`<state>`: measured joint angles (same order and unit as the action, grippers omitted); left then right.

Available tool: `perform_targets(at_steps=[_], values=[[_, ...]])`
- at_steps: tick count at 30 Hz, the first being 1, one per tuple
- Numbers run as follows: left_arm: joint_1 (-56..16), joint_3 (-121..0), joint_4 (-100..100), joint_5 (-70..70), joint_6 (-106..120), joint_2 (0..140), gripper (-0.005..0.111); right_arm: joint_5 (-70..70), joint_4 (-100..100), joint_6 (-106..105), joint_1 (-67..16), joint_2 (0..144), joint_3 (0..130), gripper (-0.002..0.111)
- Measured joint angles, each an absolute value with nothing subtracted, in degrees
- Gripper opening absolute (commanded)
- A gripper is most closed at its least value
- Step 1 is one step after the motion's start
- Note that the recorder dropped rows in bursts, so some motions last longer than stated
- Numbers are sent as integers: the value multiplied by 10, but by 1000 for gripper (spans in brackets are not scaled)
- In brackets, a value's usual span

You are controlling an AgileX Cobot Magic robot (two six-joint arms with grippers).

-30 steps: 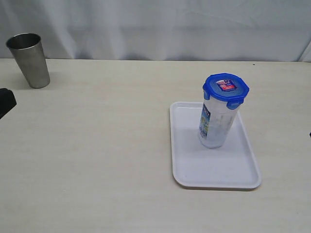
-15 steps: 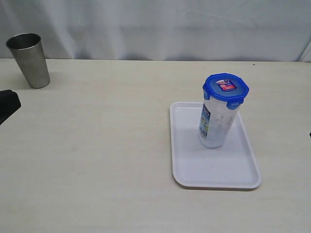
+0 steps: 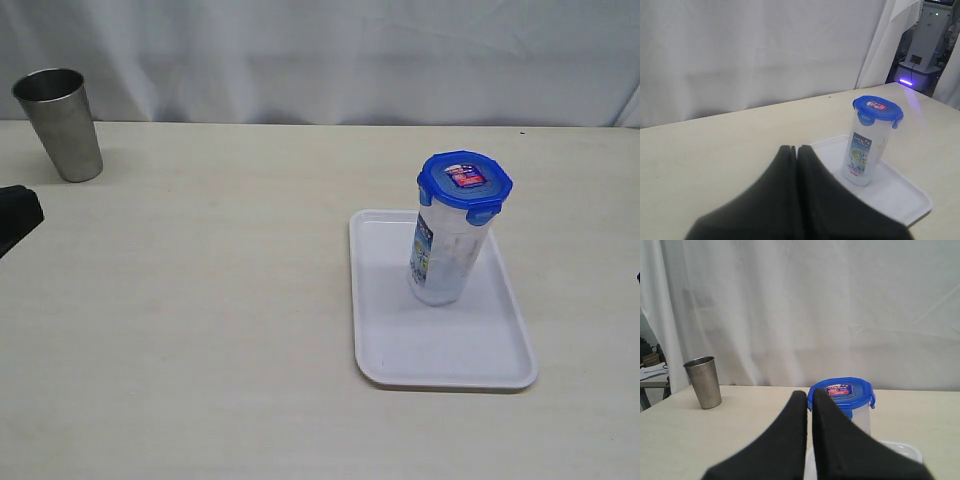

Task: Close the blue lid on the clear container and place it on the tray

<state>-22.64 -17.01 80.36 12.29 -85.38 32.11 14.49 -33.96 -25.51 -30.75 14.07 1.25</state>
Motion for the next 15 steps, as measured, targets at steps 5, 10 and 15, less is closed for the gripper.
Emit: perform_targets(at_steps=[5,10,15], values=[[-226,-170,790,123,-852,321,0,145,-340,-255,-307,141,12,4],[-226,-170,697,98,-796,321,0,145,-340,-255,-307,141,12,4],[-226,-170,501,35,-650,321,0,145,-340,-255,-307,141,12,4]])
